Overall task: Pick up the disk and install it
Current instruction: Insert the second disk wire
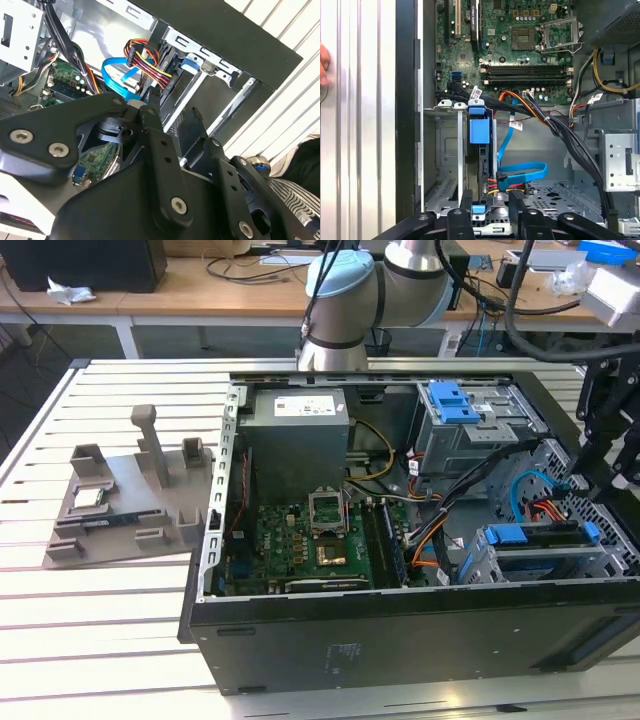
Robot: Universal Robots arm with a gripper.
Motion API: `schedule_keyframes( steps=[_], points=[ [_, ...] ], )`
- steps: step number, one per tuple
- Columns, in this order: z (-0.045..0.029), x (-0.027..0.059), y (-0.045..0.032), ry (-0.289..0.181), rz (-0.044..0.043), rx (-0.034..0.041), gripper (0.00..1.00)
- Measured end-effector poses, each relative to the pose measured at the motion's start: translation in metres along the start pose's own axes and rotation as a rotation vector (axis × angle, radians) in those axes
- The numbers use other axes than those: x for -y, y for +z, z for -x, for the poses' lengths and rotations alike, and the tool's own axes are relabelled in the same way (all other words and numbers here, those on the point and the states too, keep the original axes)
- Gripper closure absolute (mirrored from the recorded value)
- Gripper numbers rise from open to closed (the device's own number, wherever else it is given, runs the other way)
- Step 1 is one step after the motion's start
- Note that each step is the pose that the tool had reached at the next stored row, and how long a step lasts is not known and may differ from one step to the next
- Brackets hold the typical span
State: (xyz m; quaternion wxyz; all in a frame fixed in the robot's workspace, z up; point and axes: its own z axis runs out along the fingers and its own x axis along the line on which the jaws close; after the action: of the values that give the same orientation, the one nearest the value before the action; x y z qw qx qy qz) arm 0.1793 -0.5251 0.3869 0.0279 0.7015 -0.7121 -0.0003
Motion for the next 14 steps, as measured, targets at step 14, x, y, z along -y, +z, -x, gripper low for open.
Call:
schedule_keyframes(
  steps=[14],
  points=[
    [0.0005, -0.0087, 0.013, 0.0, 0.0, 0.0007, 0.6]
  ],
)
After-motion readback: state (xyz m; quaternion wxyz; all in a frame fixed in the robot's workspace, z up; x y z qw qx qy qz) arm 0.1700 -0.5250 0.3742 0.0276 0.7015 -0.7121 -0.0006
